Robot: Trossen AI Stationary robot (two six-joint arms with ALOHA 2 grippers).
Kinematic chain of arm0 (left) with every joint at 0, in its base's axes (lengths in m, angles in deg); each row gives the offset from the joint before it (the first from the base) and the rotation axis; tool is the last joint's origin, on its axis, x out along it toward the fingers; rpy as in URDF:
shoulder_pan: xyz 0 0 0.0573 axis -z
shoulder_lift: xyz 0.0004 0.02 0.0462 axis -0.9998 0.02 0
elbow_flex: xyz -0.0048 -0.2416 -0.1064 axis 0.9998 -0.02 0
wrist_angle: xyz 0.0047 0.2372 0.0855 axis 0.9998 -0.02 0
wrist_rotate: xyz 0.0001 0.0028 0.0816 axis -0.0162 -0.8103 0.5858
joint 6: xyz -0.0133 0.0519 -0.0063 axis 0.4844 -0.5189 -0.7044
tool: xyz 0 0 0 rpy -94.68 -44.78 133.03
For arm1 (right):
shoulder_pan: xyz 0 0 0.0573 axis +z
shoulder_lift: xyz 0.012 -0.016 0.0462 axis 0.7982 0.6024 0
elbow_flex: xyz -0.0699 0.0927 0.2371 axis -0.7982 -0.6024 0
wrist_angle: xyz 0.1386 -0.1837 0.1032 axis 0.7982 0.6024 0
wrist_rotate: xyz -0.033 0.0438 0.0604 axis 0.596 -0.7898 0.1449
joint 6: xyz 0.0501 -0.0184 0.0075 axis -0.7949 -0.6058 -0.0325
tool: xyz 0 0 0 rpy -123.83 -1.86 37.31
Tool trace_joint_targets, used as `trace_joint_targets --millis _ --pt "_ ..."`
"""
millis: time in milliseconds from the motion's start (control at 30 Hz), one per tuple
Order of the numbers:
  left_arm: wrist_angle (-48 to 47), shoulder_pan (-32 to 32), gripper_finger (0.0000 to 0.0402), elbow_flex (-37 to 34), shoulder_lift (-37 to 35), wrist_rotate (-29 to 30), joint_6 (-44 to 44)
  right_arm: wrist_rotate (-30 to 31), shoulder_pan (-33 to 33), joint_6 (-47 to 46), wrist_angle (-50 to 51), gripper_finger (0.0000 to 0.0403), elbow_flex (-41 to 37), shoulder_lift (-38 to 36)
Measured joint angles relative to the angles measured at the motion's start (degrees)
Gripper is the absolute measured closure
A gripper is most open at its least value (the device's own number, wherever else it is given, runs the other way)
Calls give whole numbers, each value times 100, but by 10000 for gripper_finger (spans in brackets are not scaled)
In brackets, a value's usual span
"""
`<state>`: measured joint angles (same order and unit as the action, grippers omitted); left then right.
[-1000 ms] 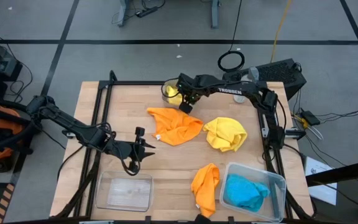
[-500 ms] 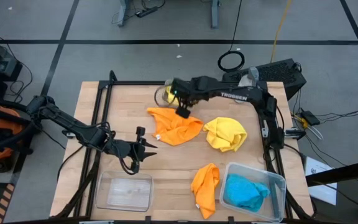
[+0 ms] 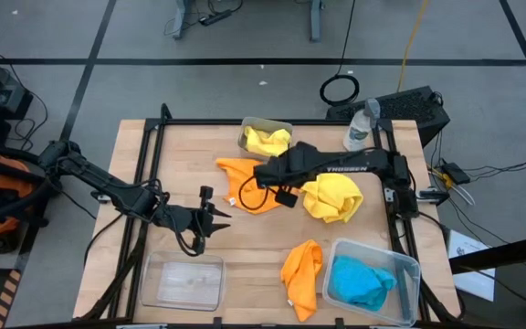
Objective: Sort microfiber towel by color & place in baskets
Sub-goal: Put the yellow microfiber cloth into the gray bin
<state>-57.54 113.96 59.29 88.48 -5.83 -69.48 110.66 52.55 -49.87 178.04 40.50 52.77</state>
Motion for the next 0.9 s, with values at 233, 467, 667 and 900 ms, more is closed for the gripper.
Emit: trace_joint_targets --millis 233,467,667,900 --pt "-8 0 284 0 0 2 137 -482 321 -108 -4 363 -542 -62" --pt "-7 0 284 0 0 2 135 -676 307 -423 -54 305 -1922 -361" --pt "-7 0 284 0 0 2 133 -1279 43 -690 -937 238 -3254 -738" --pt "11 0 284 0 0 2 135 -1490 -148 -927 -1280 168 -4279 -841"
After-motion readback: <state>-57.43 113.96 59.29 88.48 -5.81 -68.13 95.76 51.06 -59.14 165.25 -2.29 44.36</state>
